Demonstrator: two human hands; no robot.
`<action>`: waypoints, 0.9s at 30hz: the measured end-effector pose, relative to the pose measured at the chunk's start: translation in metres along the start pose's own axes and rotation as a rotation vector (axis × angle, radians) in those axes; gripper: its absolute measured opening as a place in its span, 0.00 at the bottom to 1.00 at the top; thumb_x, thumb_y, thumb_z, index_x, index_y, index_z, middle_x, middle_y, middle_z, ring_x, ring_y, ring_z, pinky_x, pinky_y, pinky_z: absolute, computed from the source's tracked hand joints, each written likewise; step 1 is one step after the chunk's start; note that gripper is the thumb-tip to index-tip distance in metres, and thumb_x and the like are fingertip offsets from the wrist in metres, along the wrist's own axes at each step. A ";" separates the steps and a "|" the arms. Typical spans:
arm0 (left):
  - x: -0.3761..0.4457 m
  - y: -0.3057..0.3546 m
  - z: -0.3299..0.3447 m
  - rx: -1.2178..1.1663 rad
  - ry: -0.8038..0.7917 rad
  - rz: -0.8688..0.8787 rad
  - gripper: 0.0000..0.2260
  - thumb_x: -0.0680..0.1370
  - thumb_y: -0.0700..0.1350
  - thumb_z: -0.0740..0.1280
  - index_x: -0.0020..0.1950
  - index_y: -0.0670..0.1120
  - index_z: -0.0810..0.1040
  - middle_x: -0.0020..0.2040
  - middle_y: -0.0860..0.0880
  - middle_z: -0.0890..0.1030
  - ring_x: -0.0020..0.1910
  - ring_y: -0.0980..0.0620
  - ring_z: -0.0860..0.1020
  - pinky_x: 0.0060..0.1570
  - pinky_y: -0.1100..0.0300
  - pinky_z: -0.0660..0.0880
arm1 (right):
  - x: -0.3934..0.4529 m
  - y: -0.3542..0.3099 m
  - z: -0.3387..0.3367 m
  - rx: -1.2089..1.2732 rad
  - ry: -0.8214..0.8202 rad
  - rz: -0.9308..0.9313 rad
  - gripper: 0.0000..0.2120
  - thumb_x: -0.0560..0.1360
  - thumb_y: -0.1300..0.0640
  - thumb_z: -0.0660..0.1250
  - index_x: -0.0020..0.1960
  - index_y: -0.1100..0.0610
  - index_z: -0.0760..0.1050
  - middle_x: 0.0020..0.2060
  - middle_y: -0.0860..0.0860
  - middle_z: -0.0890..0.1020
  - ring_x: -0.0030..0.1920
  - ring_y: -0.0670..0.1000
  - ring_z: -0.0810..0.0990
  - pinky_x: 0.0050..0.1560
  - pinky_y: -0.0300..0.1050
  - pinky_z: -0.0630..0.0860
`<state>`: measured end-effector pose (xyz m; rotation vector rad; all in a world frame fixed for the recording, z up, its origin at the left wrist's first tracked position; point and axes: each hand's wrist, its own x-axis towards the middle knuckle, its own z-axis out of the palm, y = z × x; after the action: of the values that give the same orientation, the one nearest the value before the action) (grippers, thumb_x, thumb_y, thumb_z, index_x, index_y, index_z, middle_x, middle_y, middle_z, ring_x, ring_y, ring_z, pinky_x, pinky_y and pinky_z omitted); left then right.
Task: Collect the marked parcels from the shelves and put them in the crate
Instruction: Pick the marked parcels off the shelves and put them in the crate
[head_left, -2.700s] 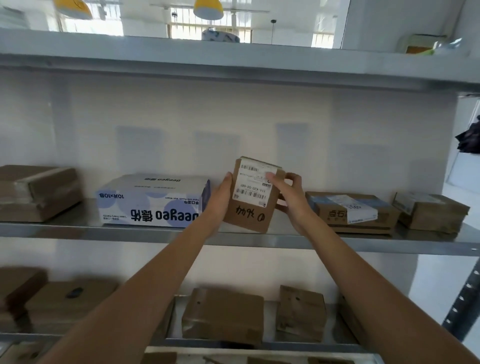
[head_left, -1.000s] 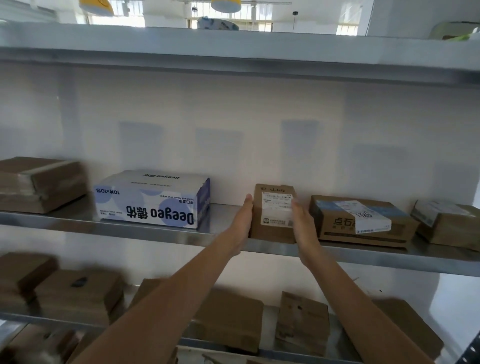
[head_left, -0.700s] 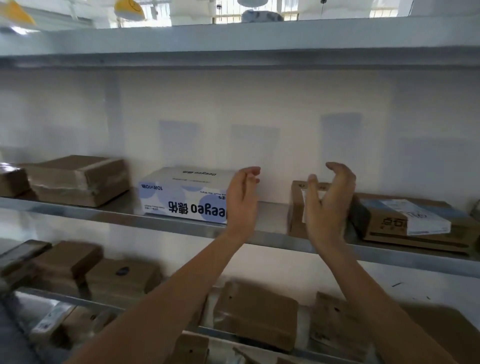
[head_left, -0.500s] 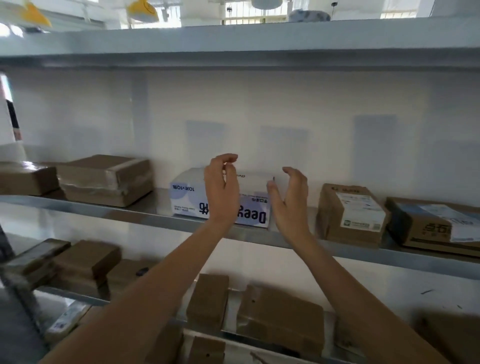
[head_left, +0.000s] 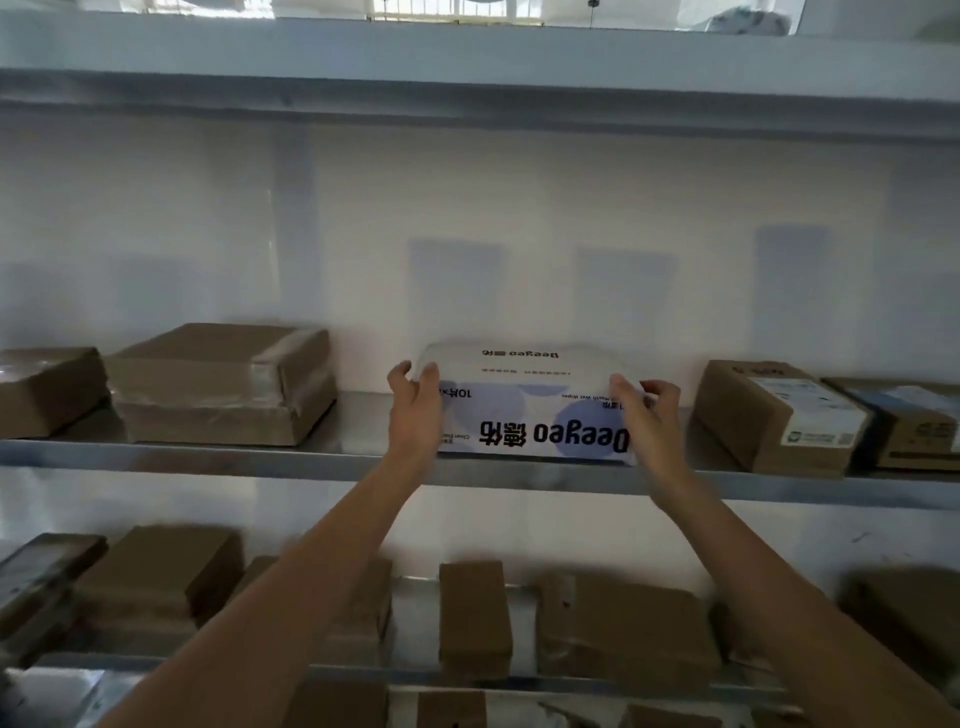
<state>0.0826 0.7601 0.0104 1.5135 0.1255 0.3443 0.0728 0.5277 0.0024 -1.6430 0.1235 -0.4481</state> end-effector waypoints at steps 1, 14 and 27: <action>0.001 0.005 -0.003 -0.007 0.027 0.002 0.20 0.82 0.53 0.54 0.71 0.47 0.61 0.58 0.45 0.73 0.56 0.45 0.74 0.61 0.50 0.72 | -0.002 -0.005 -0.002 0.024 0.003 -0.011 0.21 0.78 0.44 0.63 0.62 0.57 0.65 0.50 0.51 0.76 0.46 0.48 0.78 0.40 0.40 0.74; -0.017 0.068 -0.032 -0.130 -0.142 0.042 0.32 0.73 0.73 0.53 0.64 0.52 0.74 0.53 0.53 0.81 0.49 0.57 0.79 0.46 0.65 0.78 | -0.024 -0.058 -0.021 0.220 -0.169 -0.194 0.20 0.78 0.53 0.65 0.70 0.47 0.70 0.58 0.43 0.81 0.51 0.38 0.81 0.47 0.40 0.77; -0.036 0.052 -0.038 -0.309 -0.071 0.115 0.20 0.77 0.60 0.64 0.67 0.54 0.73 0.58 0.52 0.82 0.53 0.51 0.82 0.52 0.49 0.80 | -0.040 -0.063 -0.021 0.227 0.060 -0.069 0.36 0.71 0.38 0.69 0.72 0.52 0.61 0.63 0.54 0.74 0.61 0.52 0.75 0.64 0.52 0.72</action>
<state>0.0303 0.7871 0.0547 1.2277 -0.0688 0.3826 0.0175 0.5295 0.0565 -1.4145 0.0582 -0.5439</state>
